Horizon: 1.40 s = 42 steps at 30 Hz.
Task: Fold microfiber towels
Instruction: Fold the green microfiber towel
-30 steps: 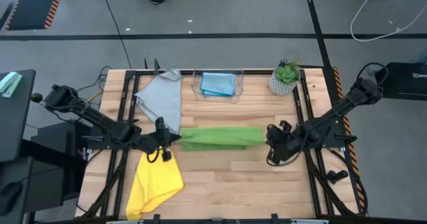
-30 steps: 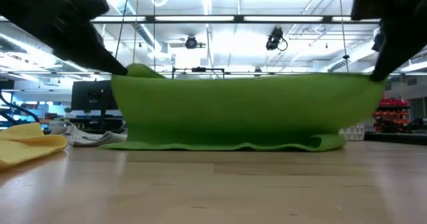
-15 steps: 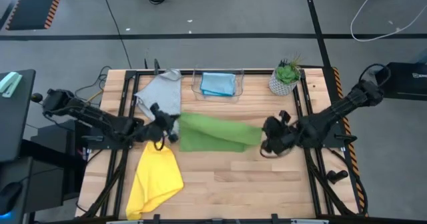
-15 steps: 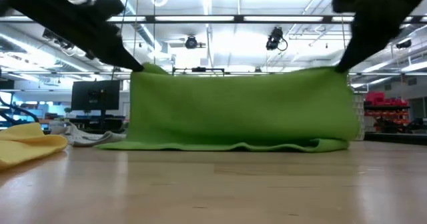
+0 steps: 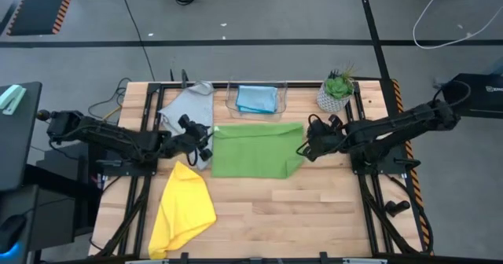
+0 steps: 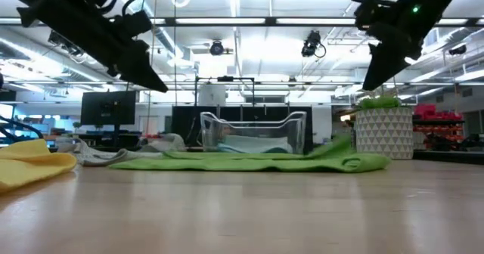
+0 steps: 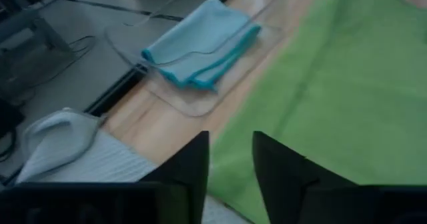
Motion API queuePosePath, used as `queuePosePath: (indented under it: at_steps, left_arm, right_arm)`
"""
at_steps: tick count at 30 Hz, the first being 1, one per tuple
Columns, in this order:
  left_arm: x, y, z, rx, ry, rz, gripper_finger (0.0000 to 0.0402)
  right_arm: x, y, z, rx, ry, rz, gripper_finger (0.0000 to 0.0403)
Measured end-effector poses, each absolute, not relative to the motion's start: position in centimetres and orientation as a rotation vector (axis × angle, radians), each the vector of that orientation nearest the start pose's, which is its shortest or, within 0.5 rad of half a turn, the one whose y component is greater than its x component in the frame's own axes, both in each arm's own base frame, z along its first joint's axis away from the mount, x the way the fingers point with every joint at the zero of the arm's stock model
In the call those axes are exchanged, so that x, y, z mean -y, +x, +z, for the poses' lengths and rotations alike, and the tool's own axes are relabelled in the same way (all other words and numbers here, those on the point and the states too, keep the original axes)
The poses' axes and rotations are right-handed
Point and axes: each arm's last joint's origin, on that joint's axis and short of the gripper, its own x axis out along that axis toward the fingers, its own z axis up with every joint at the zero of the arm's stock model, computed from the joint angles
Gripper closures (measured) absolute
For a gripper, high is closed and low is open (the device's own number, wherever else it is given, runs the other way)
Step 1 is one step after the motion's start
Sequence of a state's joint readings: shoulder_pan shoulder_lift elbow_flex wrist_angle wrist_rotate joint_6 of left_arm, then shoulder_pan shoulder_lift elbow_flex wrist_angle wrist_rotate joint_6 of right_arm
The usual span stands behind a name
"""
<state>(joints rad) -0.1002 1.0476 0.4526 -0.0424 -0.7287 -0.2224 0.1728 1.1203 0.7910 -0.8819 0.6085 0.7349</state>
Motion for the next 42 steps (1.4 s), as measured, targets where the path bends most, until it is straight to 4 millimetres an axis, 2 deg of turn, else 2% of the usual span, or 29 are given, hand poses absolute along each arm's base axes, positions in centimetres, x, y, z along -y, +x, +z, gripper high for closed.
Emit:
queuePosePath:
  at_steps: [3, 6, 8, 11, 13, 15, 17, 21, 31, 36, 42]
  left_arm:
    - [1.3, 19.8, 19.1, -0.534, 0.067, 0.531, 0.0241]
    - [3.0, 20.2, 19.0, -0.544, 0.023, 0.302, 0.0243]
    - [3.8, 20.5, 18.5, -0.558, -0.001, 0.242, 0.0267]
    - [4.6, 21.1, 17.1, -0.609, 0.013, 0.224, 0.0328]
    - [4.8, 21.6, 16.0, -0.65, 0.021, 0.226, 0.0374]
    - [4.9, 22.1, 15.1, -0.66, 0.016, 0.232, 0.0391]
    - [5.1, 22.5, 14.5, -0.668, 0.02, 0.233, 0.0386]
    - [5.3, 23.0, 13.4, -0.688, 0.03, 0.23, 0.039]
    - [5.5, 23.6, 11.1, -0.761, 0.037, 0.197, 0.0395]
    - [6.5, 23.8, 10.7, -0.748, 0.026, 0.14, 0.0391]
    - [8.1, 23.5, 10.7, -0.746, 0.026, 0.079, 0.0396]
  right_arm:
    - [-2.9, 19.2, 23.3, -0.892, 0.208, -0.656, 0.0237]
    - [-4.5, 20.3, 22.2, -0.885, 0.227, -0.532, 0.0249]
    - [-5.2, 21.0, 20.7, -0.9, 0.241, -0.485, 0.0287]
    - [-5.7, 21.8, 18.4, -0.924, 0.239, -0.47, 0.037]
    - [-6.0, 22.4, 17.3, -0.946, 0.24, -0.468, 0.039]
    - [-6.1, 22.9, 16.5, -0.97, 0.269, -0.459, 0.0382]
    - [-6.3, 23.3, 15.7, -0.99, 0.286, -0.452, 0.0379]
    - [-6.5, 23.6, 14.5, -1.035, 0.29, -0.462, 0.0395]
    - [-7.2, 23.8, 13.0, -1.108, 0.35, -0.437, 0.0398]
    - [-8.6, 23.3, 13.1, -1.136, 0.403, -0.388, 0.0396]
    - [-11.4, 22.0, 13.3, -1.174, 0.474, -0.329, 0.0393]
